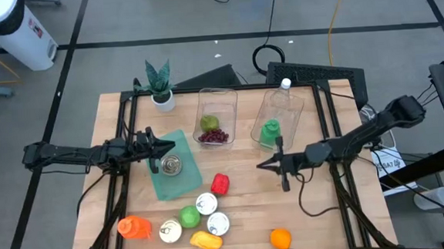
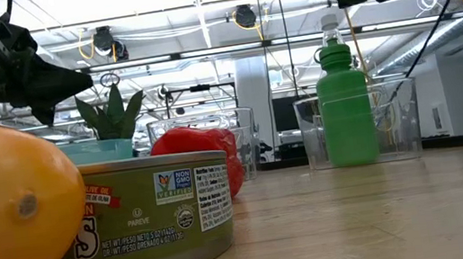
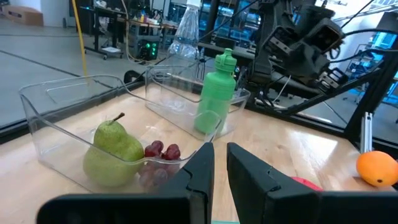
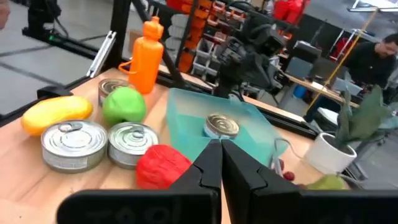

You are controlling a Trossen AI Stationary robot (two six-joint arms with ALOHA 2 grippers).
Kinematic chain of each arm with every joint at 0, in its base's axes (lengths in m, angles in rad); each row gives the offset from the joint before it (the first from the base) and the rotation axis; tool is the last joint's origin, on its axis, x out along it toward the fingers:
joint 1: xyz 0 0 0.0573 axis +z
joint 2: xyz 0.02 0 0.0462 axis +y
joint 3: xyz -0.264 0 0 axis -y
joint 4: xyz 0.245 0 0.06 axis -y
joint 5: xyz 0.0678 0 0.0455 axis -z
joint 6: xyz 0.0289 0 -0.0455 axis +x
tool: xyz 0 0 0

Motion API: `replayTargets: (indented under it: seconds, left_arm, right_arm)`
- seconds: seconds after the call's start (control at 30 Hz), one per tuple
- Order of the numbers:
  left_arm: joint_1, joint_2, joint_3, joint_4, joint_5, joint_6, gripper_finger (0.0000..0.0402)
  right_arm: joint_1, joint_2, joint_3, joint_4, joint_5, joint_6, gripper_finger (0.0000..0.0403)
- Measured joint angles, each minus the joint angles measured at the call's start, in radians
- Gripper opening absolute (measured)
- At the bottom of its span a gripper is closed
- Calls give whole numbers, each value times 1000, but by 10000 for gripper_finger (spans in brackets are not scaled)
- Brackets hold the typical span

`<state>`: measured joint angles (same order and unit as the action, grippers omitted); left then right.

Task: Pick & Place Food Item
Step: Put the bottom green tuna can into the green bin

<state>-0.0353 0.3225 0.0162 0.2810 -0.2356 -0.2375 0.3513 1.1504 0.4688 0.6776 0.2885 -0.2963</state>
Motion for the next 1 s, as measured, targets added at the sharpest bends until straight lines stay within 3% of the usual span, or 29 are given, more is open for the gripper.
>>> replayTargets:
  seconds: [0.27,0.83,1.0]
  left_arm:
    - [0,0,0,5,-1,6,49]
    - [0,0,0,-7,-9,24,49]
    - [0,0,0,-7,-10,23,49]
  right_arm:
    - [38,66,40,19,1,-6,0]
    - [37,66,41,6,-2,4,0]
    - [49,129,102,-28,-1,48,0]
